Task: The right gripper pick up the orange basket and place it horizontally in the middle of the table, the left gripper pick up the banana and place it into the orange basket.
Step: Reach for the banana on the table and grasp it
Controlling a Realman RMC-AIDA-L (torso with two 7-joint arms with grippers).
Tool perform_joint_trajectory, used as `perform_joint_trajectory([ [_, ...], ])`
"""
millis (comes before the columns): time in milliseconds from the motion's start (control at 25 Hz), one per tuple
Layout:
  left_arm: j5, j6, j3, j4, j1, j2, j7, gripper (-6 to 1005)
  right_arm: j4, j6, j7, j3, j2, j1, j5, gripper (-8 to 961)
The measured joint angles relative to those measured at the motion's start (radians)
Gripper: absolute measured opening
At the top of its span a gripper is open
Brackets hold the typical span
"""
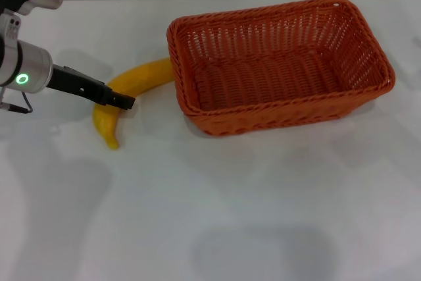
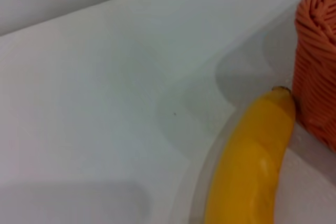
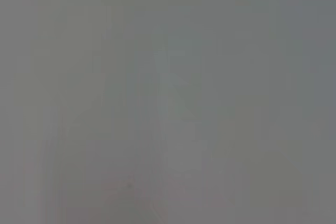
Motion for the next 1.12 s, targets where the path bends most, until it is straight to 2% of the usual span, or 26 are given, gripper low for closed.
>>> perform_joint_trajectory([
  [880,0.0,0.001,0.0,-0.009,0.019,0.003,-0.038,828,0.0,0.002,0.0,0.0,0.0,0.001,0.0,841],
  [1120,0.0,0.01,0.0,-0.019,0.03,0.003,-0.055,580,0.0,0.003,0.0,0.002,-0.001,-0.002,0.0,841],
])
